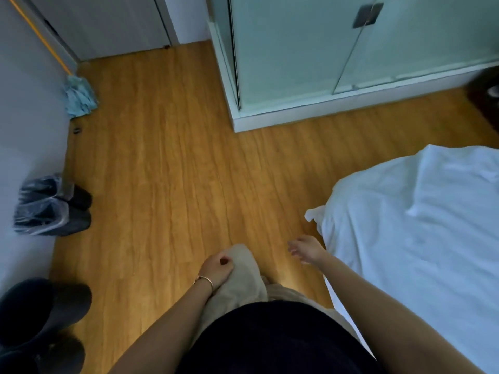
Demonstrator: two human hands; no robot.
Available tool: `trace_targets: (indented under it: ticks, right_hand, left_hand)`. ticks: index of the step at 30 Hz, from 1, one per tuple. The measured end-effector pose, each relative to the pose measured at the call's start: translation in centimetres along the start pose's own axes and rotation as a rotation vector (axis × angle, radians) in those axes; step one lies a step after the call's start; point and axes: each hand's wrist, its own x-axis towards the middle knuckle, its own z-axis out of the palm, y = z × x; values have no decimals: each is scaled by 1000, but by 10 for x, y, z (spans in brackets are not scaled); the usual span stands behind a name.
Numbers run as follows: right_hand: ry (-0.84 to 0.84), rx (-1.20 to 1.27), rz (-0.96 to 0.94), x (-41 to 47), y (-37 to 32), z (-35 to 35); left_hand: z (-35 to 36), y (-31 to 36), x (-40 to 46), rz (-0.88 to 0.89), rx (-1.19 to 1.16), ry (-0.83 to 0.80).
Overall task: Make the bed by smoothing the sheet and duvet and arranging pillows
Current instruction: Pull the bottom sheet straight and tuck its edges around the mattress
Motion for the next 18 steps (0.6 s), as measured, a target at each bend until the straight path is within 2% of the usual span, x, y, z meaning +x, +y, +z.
trace_targets:
  ticks: [5, 8, 10, 12, 16, 18]
  right_hand:
    - [-60, -60, 27, 76, -57, -72]
    - [24, -132, -11, 125, -88, -125]
    - [116, -113, 11, 146, -109, -160]
    - [138, -99, 73, 159, -127, -191]
    - [149, -12, 157, 186, -153, -245]
    - [162, 64, 166, 195, -162, -272]
  left_hand:
    - [-16, 108, 98, 57, 191, -154]
    - [-34, 183, 170, 113, 329, -278]
    - [-54, 246, 218, 137, 356, -283]
    - [-72, 310, 263, 171, 415, -275]
    - [-80, 428, 327, 290, 574, -411]
    - [-69, 476, 351, 294, 613, -458]
